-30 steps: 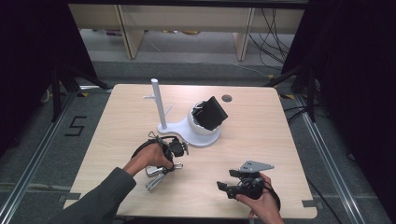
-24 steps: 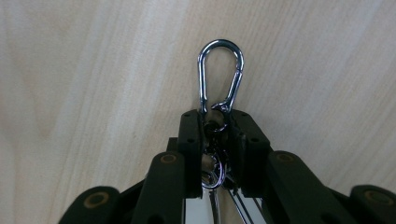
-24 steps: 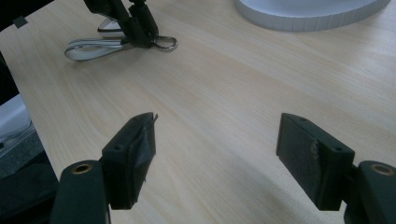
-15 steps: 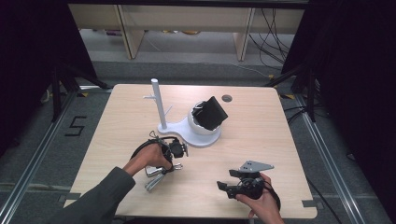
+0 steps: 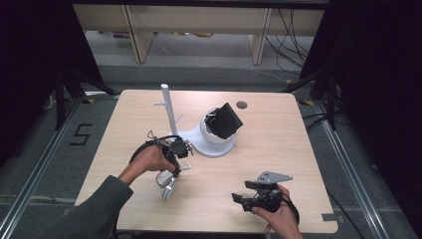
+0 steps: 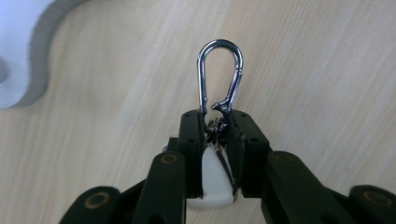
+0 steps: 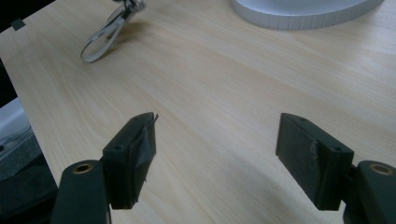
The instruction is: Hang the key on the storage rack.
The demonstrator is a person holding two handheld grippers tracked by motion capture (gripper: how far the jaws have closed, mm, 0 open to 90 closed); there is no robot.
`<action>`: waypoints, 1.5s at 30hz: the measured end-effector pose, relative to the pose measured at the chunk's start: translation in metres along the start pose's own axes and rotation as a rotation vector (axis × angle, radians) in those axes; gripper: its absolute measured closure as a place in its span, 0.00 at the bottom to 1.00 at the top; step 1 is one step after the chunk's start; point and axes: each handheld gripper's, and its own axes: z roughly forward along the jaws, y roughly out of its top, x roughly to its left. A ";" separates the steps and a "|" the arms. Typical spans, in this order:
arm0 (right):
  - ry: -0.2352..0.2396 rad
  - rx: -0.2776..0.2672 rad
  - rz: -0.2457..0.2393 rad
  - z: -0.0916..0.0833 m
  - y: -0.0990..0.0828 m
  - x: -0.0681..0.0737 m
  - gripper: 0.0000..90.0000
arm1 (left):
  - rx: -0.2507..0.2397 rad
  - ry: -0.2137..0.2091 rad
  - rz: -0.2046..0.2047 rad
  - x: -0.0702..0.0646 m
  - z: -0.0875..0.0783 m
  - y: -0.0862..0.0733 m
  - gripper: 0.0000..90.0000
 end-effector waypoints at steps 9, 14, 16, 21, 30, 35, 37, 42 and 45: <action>-0.004 0.013 0.008 0.001 0.000 -0.002 0.33 | -0.024 0.114 -0.094 0.028 -0.068 -0.020 0.84; 0.025 0.005 0.035 0.003 -0.001 0.001 0.33 | -0.045 0.147 -0.147 0.040 -0.089 -0.025 0.84; 0.015 0.012 0.018 0.002 -0.001 -0.001 0.33 | -0.058 0.156 -0.167 0.045 -0.100 -0.028 0.84; 0.015 0.006 0.007 0.003 -0.001 -0.001 0.33 | -0.060 0.175 -0.201 0.057 -0.122 -0.033 0.84; 0.026 0.010 0.021 0.003 -0.001 -0.001 0.33 | -0.091 0.215 -0.279 0.077 -0.144 -0.036 0.84; 0.017 0.003 0.010 0.003 -0.001 -0.001 0.33 | -0.104 0.230 -0.328 0.087 -0.150 -0.040 0.84; 0.018 0.001 0.007 0.003 -0.001 -0.001 0.33 | -0.113 0.230 -0.336 0.091 -0.153 -0.041 0.84; 0.023 0.018 0.040 0.003 -0.001 0.001 0.33 | -0.139 0.235 -0.339 0.097 -0.158 -0.040 0.84; 0.014 0.019 0.002 0.003 -0.001 -0.002 0.33 | -0.145 0.227 -0.353 0.098 -0.155 -0.036 0.84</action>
